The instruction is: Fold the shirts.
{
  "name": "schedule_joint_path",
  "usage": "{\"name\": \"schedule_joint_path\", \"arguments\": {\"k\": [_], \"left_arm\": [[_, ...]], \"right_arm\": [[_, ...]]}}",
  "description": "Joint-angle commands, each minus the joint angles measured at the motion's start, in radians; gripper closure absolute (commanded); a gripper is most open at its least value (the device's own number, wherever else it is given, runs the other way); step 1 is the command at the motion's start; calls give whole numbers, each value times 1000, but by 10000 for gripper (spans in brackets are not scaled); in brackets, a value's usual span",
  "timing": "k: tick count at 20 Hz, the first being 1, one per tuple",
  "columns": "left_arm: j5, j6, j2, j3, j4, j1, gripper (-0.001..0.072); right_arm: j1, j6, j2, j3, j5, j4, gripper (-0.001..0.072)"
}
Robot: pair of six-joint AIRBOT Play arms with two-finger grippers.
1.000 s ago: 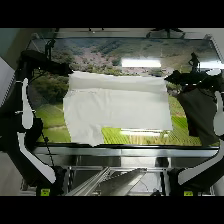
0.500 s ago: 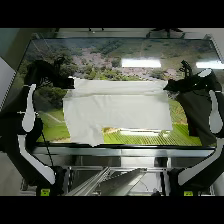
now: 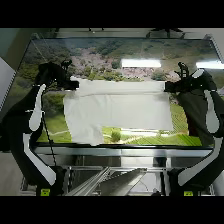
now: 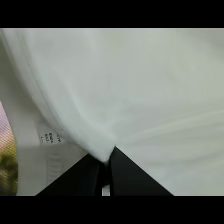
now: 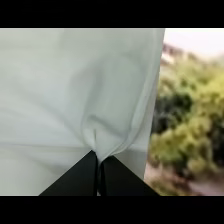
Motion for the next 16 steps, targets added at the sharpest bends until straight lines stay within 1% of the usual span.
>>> {"name": "schedule_joint_path", "arguments": {"k": [1, 3, 4, 5, 6, 7, 8, 11, 12, 14, 16], "left_arm": [[13, -18, -10, 40, 13, -3, 690], [15, -14, -10, 52, 10, -8, 689], [21, -14, -11, 59, 10, -14, 687], [38, -14, -10, 69, 10, -24, 684], [70, -9, -10, 87, 11, -32, 428], [111, -5, -10, 111, 12, -34, 66], [168, -8, -10, 147, 9, -34, 12], [391, -35, -8, 258, 8, -14, 12], [452, -51, 8, 250, 8, -5, 13], [464, -83, 102, 105, 0, 17, 13], [435, -85, 229, -105, 0, 31, 13]], "right_arm": [[3, 23, -1, 1, -2, -39, 692], [3, 23, 0, 1, -1, -38, 681], [3, 22, 1, 2, 8, -39, 582], [3, 22, 4, 6, 24, -39, 388], [3, 22, 14, 15, 53, -40, 322], [0, 23, 28, 29, 85, -43, 323], [-5, 23, 53, 43, 126, -44, 324], [-31, 38, 151, 41, 231, -50, 324], [-43, 53, 181, 24, 277, -50, 324], [-66, 61, 246, -79, 323, -42, 327], [-82, 59, 326, -238, 325, -47, 329]]}}
